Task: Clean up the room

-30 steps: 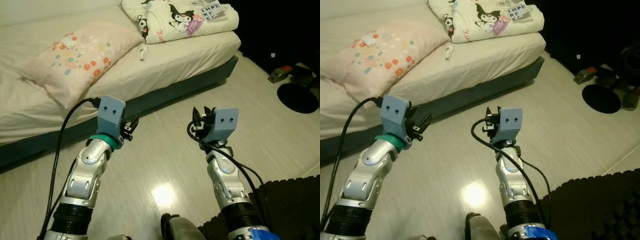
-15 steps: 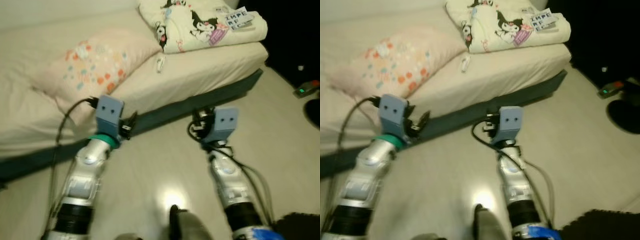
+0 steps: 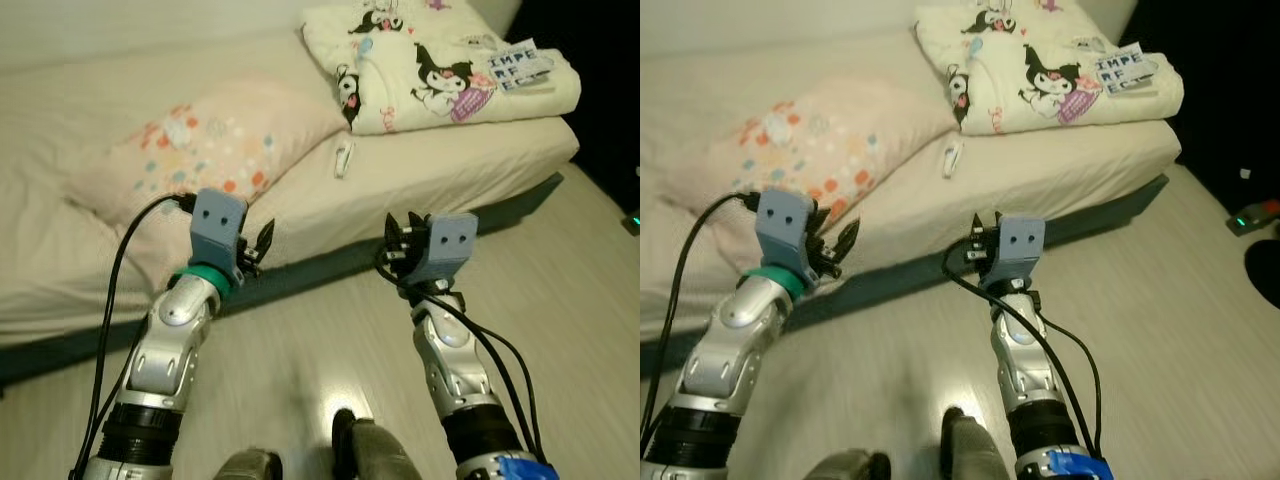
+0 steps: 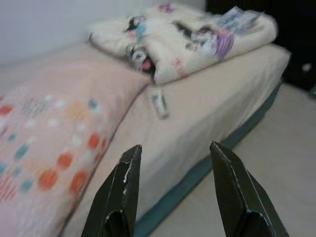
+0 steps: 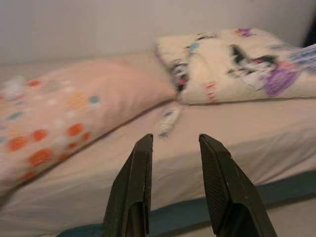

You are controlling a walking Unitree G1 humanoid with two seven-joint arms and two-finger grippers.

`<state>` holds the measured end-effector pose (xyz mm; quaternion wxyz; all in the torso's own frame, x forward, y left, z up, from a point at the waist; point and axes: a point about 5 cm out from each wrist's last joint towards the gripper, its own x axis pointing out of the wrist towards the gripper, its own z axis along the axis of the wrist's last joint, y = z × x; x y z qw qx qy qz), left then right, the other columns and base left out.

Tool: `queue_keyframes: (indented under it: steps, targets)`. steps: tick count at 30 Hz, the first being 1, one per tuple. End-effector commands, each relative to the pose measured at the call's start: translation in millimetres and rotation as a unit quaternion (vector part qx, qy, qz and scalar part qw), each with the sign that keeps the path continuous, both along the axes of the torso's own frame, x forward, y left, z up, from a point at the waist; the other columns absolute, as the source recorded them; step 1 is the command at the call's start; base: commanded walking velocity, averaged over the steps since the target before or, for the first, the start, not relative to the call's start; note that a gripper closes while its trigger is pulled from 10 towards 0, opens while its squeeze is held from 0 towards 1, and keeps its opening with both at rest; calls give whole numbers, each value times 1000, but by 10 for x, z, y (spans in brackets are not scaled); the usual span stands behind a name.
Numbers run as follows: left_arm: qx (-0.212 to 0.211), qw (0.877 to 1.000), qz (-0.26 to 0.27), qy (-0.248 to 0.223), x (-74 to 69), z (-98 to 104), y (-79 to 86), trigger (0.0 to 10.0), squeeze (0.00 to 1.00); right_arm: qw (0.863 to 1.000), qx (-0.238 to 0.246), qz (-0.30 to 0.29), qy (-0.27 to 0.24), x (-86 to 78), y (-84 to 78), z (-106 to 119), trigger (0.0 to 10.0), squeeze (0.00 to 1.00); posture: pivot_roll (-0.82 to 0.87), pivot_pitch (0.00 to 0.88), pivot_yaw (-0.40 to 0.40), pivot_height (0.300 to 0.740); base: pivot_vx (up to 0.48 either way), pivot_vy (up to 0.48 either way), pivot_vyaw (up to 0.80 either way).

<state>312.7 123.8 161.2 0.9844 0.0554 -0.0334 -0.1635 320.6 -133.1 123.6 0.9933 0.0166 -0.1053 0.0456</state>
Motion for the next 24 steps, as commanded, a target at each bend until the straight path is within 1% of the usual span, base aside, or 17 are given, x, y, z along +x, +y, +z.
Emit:
queue_keyframes:
  steps: [1, 3, 7, 11, 18, 24]
  targets:
    - [6, 1000, 10, 13, -22, -74, 73, 10000, 0, 1000, 0, 5, 3, -16, 47, -23, 10000, 0, 1, 122, 30, 740, 364, 0, 431]
    - [6, 1000, 10, 13, -21, -74, 72, 10000, 0, 1000, -2, 6, 2, -15, 51, -20, 10000, 0, 1, 122, 30, 740, 364, 0, 431]
    - [6, 1000, 9, 12, -18, -75, 71, 10000, 0, 1000, -4, 7, 0, -14, 56, -13, 10000, 0, -1, 119, 32, 740, 352, 0, 775]
    - [6, 1000, 8, 12, -14, -72, 66, 10000, 0, 1000, 7, 5, -5, -18, 46, 2, 10000, 0, -2, 120, 33, 740, 351, 0, 0]
    - [6, 1000, 8, 12, -13, -70, 65, 10000, 0, 1000, 5, 12, -6, -21, 57, 8, 10000, 0, -2, 120, 33, 740, 351, 0, 0]
    - [6, 1000, 9, 13, -11, -72, 65, 10000, 0, 1000, 10, 25, -9, -34, 94, 13, 10000, 0, -2, 122, 34, 740, 352, 0, 647]
